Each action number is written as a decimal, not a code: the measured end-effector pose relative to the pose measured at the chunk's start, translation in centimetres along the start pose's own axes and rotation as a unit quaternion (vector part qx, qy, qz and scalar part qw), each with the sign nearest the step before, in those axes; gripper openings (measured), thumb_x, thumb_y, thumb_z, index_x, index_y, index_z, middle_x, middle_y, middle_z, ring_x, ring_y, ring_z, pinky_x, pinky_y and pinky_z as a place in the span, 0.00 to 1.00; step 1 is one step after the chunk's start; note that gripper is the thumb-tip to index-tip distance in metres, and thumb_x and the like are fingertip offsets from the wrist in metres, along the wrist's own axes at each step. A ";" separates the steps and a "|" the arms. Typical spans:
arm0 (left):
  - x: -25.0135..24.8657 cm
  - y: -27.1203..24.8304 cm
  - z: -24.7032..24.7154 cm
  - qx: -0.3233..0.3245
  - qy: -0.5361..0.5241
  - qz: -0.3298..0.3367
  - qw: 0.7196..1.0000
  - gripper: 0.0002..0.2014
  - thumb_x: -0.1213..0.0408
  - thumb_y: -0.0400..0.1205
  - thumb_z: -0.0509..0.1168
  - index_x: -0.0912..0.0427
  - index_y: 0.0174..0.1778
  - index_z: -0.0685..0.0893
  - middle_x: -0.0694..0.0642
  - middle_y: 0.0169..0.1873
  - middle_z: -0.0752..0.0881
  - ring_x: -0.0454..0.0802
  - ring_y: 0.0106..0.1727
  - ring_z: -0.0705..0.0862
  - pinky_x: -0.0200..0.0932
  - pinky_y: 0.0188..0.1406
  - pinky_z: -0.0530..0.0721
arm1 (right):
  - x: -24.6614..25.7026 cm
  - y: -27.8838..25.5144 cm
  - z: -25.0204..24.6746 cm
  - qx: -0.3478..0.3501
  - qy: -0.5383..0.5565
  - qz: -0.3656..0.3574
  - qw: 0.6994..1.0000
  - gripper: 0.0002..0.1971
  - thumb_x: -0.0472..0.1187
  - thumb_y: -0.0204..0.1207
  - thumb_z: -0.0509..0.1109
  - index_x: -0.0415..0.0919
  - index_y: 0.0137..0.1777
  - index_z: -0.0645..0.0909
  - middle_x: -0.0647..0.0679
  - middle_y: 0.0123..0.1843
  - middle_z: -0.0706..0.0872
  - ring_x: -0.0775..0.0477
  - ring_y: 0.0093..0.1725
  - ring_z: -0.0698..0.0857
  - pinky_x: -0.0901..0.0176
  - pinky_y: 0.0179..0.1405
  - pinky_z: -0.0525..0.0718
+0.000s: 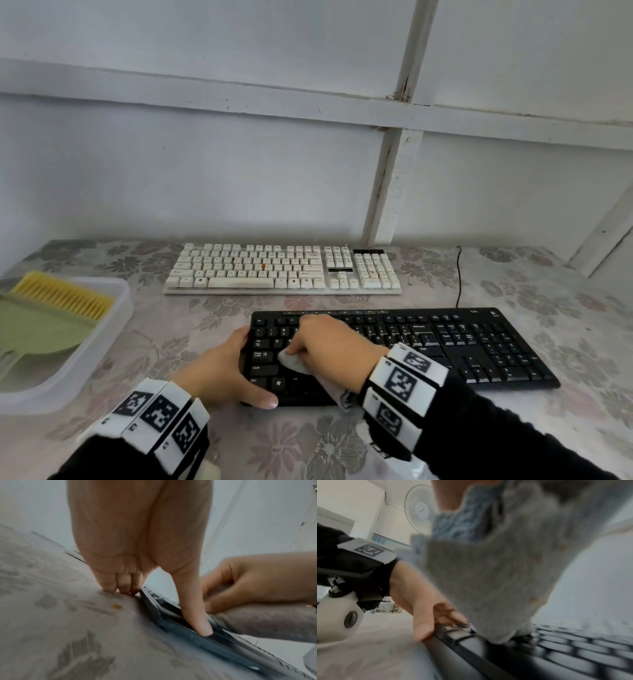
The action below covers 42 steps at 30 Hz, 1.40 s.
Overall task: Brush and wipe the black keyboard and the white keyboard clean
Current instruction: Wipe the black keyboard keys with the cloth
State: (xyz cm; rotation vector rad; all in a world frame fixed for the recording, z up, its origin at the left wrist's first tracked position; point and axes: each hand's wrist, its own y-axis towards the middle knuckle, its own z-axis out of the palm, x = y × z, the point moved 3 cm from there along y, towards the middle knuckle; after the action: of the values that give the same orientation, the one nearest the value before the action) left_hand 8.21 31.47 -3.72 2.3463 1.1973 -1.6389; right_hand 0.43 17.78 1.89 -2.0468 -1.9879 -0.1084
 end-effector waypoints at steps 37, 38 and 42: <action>0.0 -0.2 0.0 0.020 0.014 -0.005 1.000 0.69 0.47 0.39 0.86 0.42 0.77 0.58 0.35 0.62 0.78 0.43 0.65 0.78 0.50 0.73 0.73 | -6.3 -5.7 -2.6 -0.003 -0.007 0.099 0.995 0.15 0.35 0.76 0.61 0.33 0.59 0.83 0.31 0.58 0.81 0.33 0.63 0.78 0.56 0.45 0.74; 0.1 -0.2 0.0 0.021 0.005 -0.001 1.000 0.70 0.45 0.37 0.85 0.42 0.77 0.59 0.36 0.62 0.78 0.43 0.65 0.78 0.51 0.73 0.73 | -6.4 -5.8 -2.8 -0.011 -0.004 0.099 0.995 0.15 0.35 0.76 0.61 0.34 0.59 0.83 0.32 0.55 0.82 0.33 0.61 0.79 0.56 0.47 0.76; 0.3 0.0 0.0 0.021 -0.016 0.002 1.000 0.64 0.53 0.44 0.86 0.43 0.77 0.59 0.36 0.62 0.78 0.43 0.64 0.79 0.50 0.71 0.74 | -5.4 -5.7 -2.4 -0.041 0.022 0.056 0.997 0.16 0.37 0.79 0.61 0.45 0.63 0.85 0.58 0.34 0.68 0.52 0.47 0.74 0.71 0.37 0.68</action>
State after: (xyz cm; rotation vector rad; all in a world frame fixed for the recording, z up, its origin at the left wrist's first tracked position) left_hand 8.20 31.65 -3.96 2.3355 1.1633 -1.7096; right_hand -5.14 12.00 3.70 -2.1832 -1.8676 -0.2127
